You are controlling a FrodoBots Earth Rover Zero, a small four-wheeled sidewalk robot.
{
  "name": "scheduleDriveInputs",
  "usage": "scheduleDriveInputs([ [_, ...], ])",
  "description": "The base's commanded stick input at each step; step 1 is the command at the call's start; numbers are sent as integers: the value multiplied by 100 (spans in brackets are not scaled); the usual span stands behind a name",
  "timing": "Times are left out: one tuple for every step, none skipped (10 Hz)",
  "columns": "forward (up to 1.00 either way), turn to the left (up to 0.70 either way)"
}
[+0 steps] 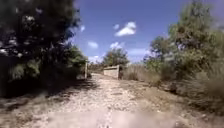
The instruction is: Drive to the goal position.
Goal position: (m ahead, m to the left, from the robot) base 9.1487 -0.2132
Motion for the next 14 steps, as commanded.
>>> scheduleDriveInputs([
  [70, 0],
  [70, 0],
  [70, 0],
  [70, 0],
  [70, 0],
  [70, 0],
  [70, 0],
  [70, 0],
  [70, 0],
  [70, 0],
  [70, 0],
  [70, 0],
  [70, 0],
  [70, 0],
])
